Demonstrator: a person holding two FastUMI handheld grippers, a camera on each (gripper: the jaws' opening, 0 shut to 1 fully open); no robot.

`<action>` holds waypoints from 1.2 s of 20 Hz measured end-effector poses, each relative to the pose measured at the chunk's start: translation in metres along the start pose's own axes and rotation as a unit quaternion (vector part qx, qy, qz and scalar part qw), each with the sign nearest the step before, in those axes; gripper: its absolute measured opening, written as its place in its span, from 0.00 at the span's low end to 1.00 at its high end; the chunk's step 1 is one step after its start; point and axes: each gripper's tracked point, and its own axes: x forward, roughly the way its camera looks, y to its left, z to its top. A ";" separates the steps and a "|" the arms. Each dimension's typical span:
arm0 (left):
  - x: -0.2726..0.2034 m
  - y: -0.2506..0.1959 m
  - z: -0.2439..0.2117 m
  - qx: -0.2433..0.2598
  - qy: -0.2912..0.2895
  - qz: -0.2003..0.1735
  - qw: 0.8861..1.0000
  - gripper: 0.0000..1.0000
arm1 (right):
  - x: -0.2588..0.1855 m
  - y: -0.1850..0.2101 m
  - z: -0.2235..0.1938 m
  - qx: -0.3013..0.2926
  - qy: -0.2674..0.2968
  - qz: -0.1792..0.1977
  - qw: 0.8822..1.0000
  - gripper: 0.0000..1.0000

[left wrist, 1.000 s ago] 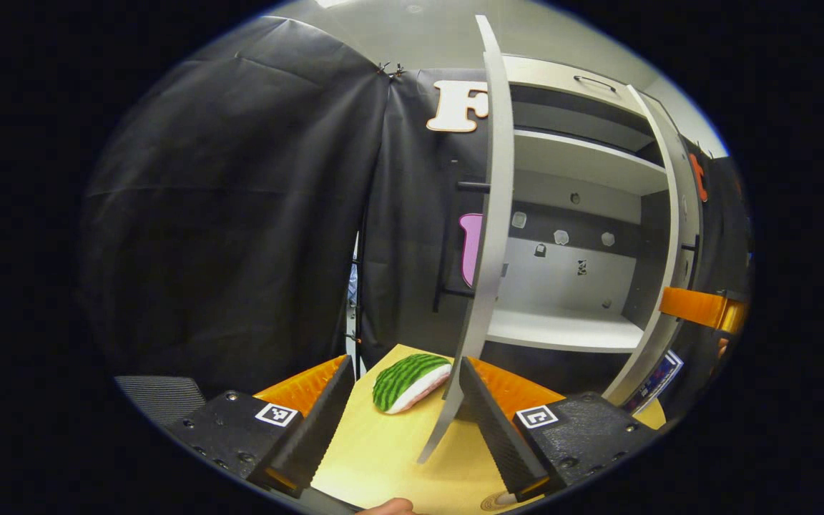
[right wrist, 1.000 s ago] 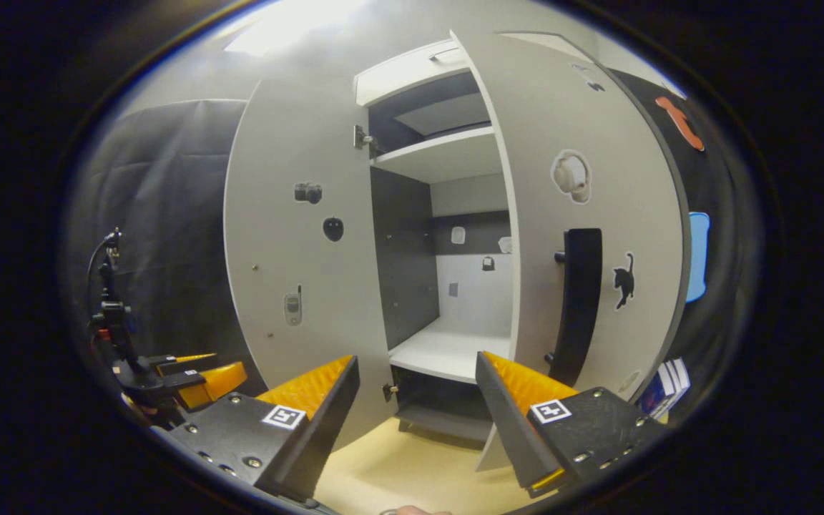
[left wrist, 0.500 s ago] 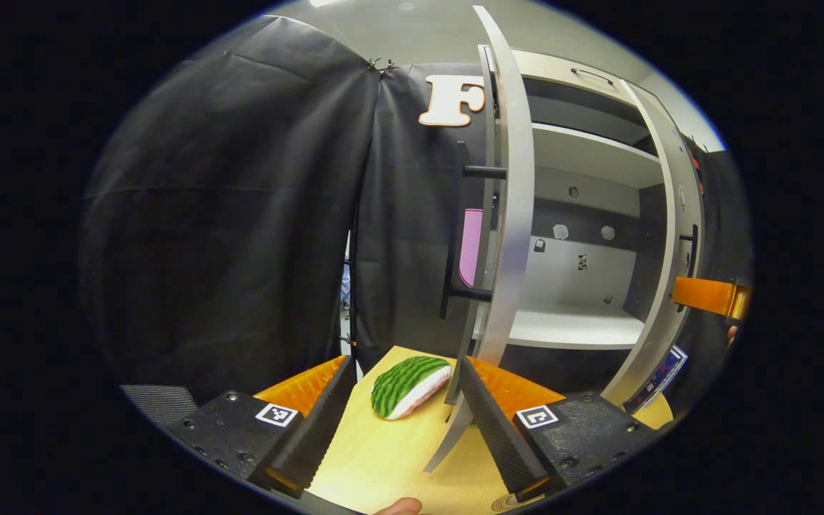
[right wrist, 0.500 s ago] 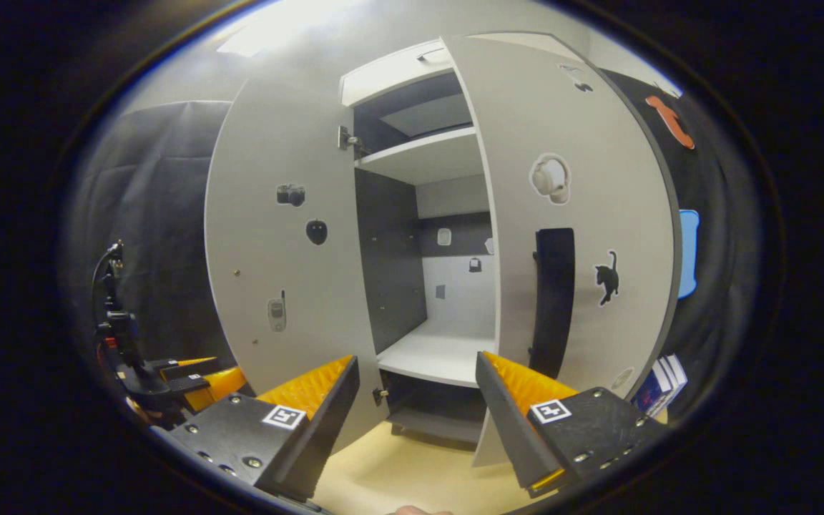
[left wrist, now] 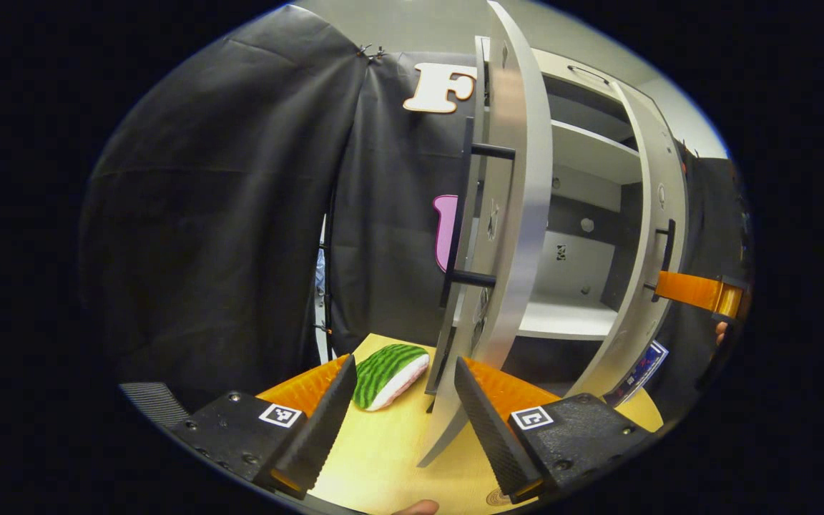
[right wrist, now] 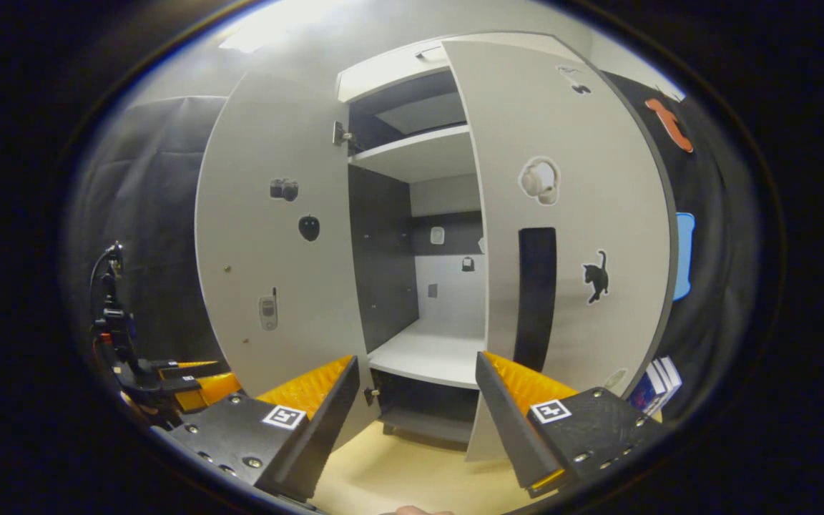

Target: Grasp the bottle in the cabinet with the left hand and place it on the coaster, then close the right door with the right hand and the left door with the left hand.

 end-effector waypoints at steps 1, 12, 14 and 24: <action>0.000 -0.007 0.000 -0.001 0.000 -0.010 1.000 0.90 | -0.001 -0.001 -0.001 -0.002 0.001 -0.001 1.000 0.98; 0.012 -0.101 -0.009 0.030 0.010 -0.119 0.992 0.85 | -0.022 -0.025 -0.006 -0.052 0.007 -0.042 0.998 0.98; 0.014 -0.116 -0.007 0.033 0.005 -0.137 0.990 0.90 | -0.030 -0.031 -0.008 -0.061 0.009 -0.052 0.997 0.98; 0.018 -0.167 0.010 0.040 -0.016 -0.188 0.981 0.91 | -0.047 -0.052 0.000 -0.069 -0.001 -0.084 0.994 0.98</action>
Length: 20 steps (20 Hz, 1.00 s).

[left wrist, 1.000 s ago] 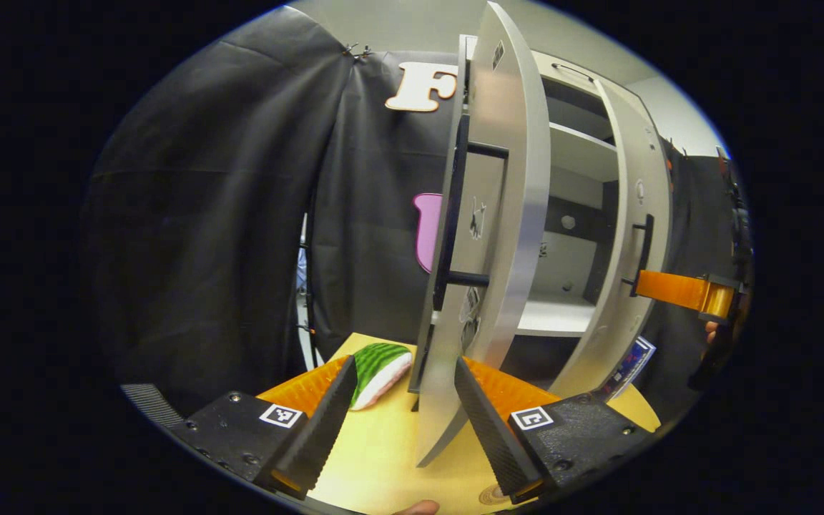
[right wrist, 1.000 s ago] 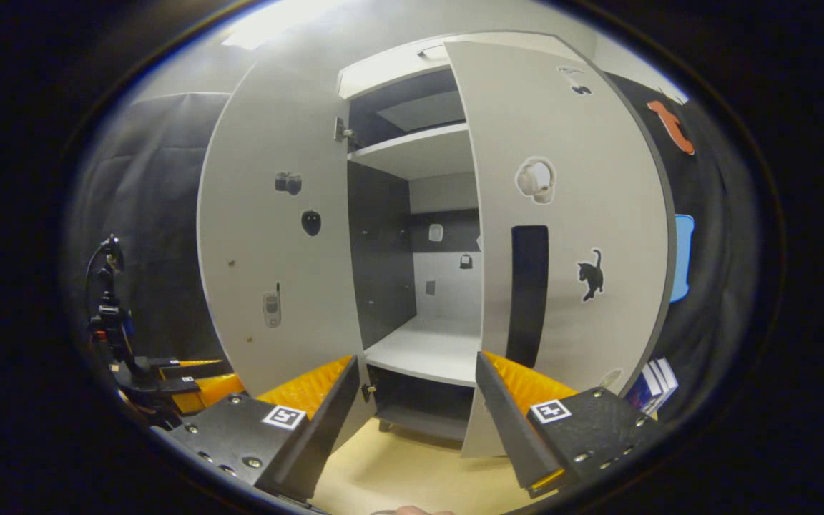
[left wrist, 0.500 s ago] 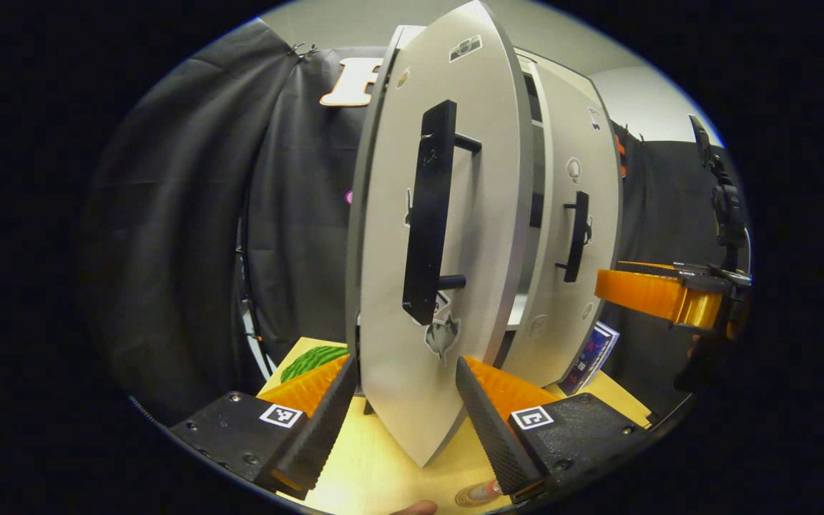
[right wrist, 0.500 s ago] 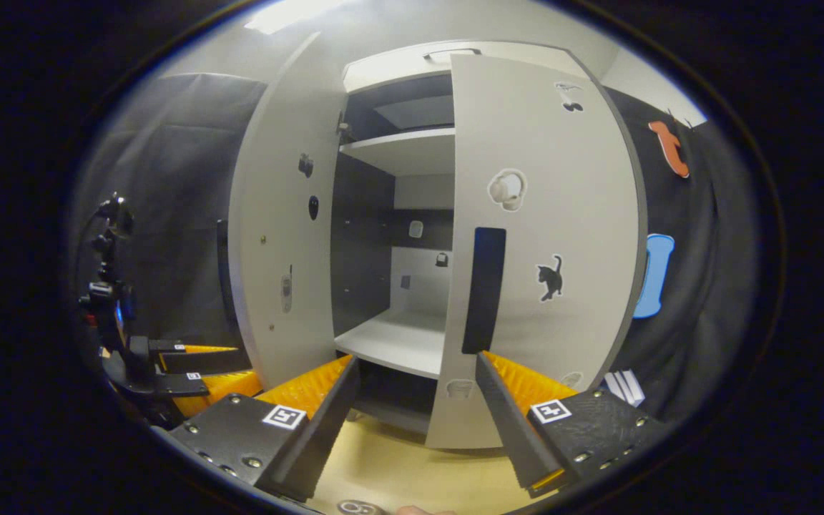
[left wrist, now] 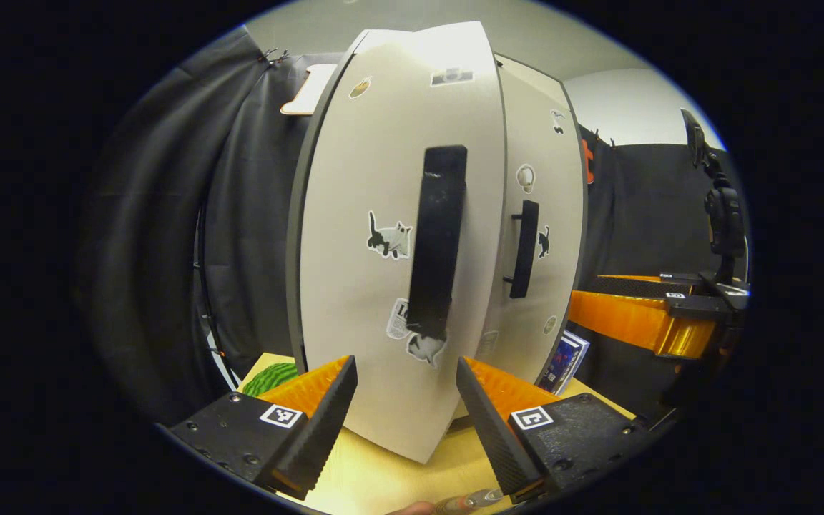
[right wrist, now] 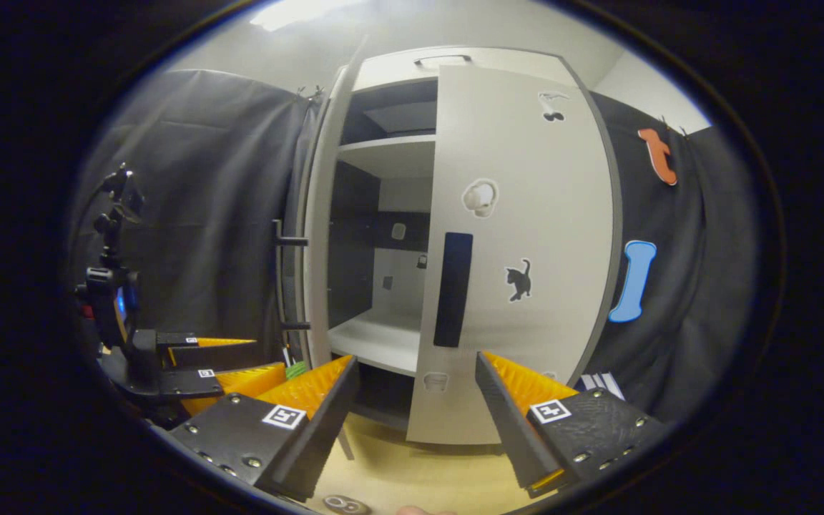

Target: Grasp the bottle in the cabinet with the left hand and place it on the coaster, then close the right door with the right hand and the left door with the left hand.

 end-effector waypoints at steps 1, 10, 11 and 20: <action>-0.001 0.001 0.003 0.003 0.000 0.003 1.000 0.91 | -0.001 -0.005 0.002 0.000 -0.004 -0.008 1.000 0.98; -0.011 0.026 0.089 0.003 -0.065 0.053 0.996 0.93 | -0.027 -0.042 0.042 0.044 -0.079 -0.076 0.993 0.98; -0.013 0.027 0.099 0.006 -0.074 0.057 0.996 0.93 | -0.030 -0.044 0.045 0.048 -0.084 -0.080 0.992 0.98; -0.011 -0.002 0.123 0.022 -0.089 0.019 0.996 0.93 | -0.054 -0.048 0.054 0.054 -0.099 -0.122 0.986 0.98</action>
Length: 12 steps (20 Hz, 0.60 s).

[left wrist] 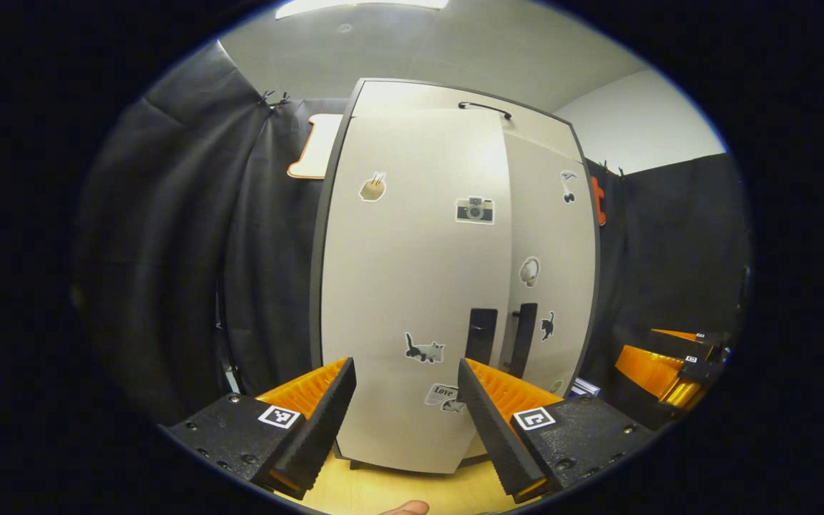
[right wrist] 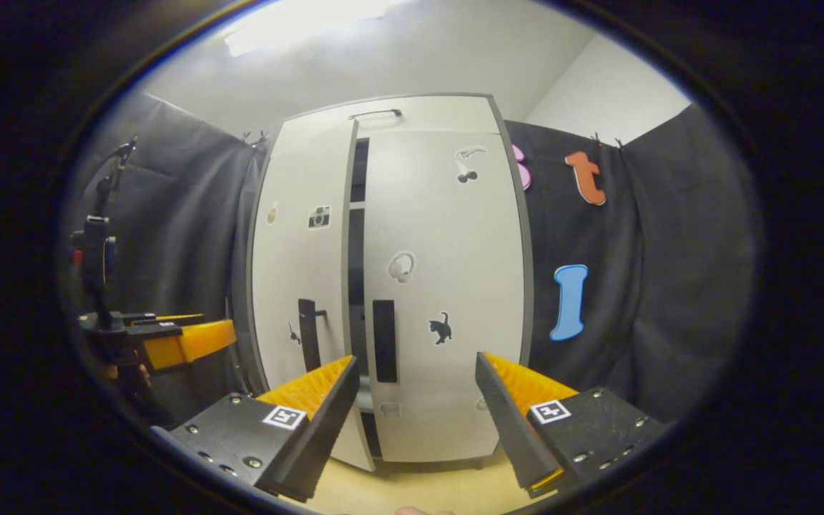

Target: Grasp the bottle in the cabinet with the left hand and place it on the coaster, then close the right door with the right hand and the left door with the left hand.

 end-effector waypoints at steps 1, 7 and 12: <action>0.002 -0.006 0.001 0.001 0.000 -0.013 1.000 0.93 | -0.004 -0.002 0.002 0.003 -0.002 -0.008 1.000 0.98; 0.013 -0.043 -0.001 -0.007 0.011 -0.078 0.997 0.93 | -0.025 -0.025 0.008 0.007 -0.002 -0.060 0.998 0.98; 0.018 -0.069 0.004 -0.014 0.008 -0.076 0.997 0.93 | -0.030 -0.053 0.016 0.002 -0.010 -0.061 0.998 1.00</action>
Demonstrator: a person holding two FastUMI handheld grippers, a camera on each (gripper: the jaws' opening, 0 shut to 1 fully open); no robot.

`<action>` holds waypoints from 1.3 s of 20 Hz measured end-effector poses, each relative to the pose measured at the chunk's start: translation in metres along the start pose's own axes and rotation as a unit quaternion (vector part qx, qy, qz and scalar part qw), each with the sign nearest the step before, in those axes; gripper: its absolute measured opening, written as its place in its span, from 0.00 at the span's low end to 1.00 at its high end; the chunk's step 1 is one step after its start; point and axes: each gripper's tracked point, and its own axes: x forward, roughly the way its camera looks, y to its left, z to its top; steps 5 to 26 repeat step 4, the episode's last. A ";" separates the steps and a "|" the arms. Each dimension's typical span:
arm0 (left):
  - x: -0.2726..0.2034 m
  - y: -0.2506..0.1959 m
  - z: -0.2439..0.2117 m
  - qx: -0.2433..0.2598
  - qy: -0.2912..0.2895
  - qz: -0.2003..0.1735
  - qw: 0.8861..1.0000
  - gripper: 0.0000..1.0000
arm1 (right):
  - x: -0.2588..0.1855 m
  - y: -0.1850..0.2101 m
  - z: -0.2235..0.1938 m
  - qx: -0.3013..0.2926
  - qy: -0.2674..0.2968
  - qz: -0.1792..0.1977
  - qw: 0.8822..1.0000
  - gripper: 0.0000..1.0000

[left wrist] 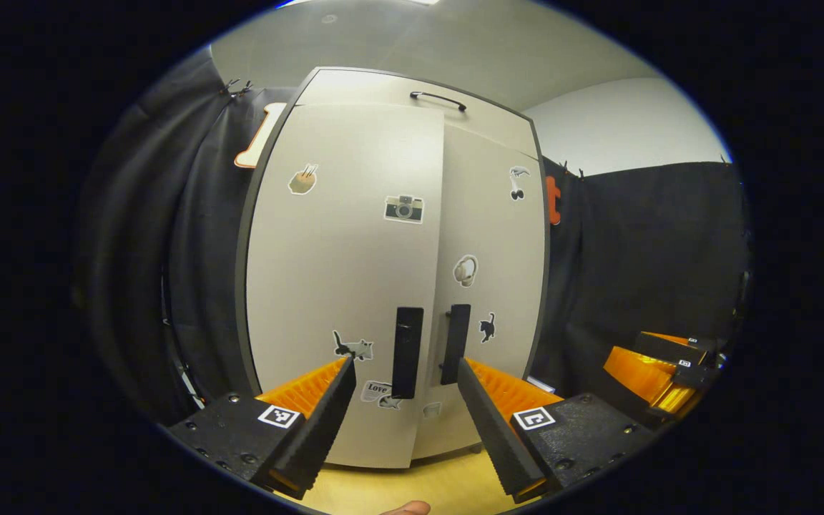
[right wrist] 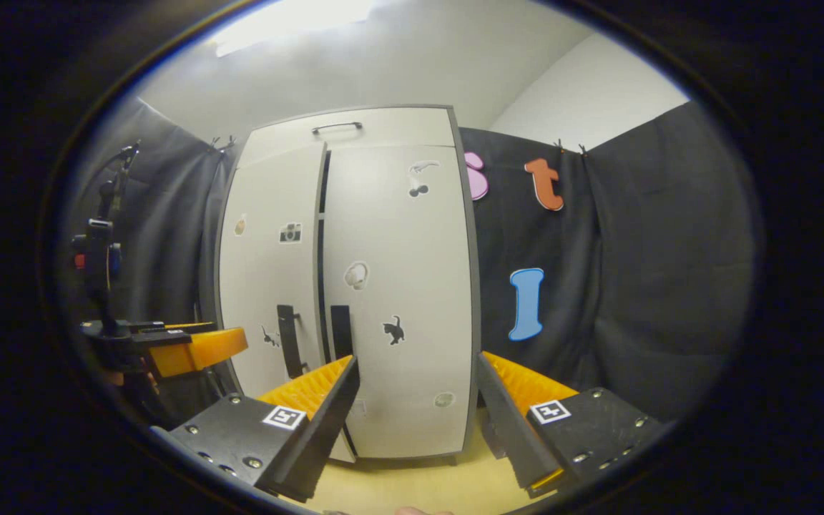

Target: Grasp the bottle in the cabinet with the left hand and place it on the coaster, then close the right door with the right hand and the left door with the left hand.

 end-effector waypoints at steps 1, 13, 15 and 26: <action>0.002 -0.008 0.001 0.003 -0.001 0.004 1.000 0.93 | 0.001 -0.009 0.002 0.001 -0.002 0.004 1.000 1.00; 0.007 -0.040 0.000 0.006 -0.005 0.025 1.000 0.93 | 0.014 -0.039 0.004 -0.006 -0.006 0.023 1.000 0.98; 0.007 -0.040 0.000 0.006 -0.005 0.025 1.000 0.93 | 0.014 -0.039 0.004 -0.006 -0.006 0.023 1.000 0.98; 0.007 -0.040 0.000 0.006 -0.005 0.025 1.000 0.93 | 0.014 -0.039 0.004 -0.006 -0.006 0.023 1.000 0.98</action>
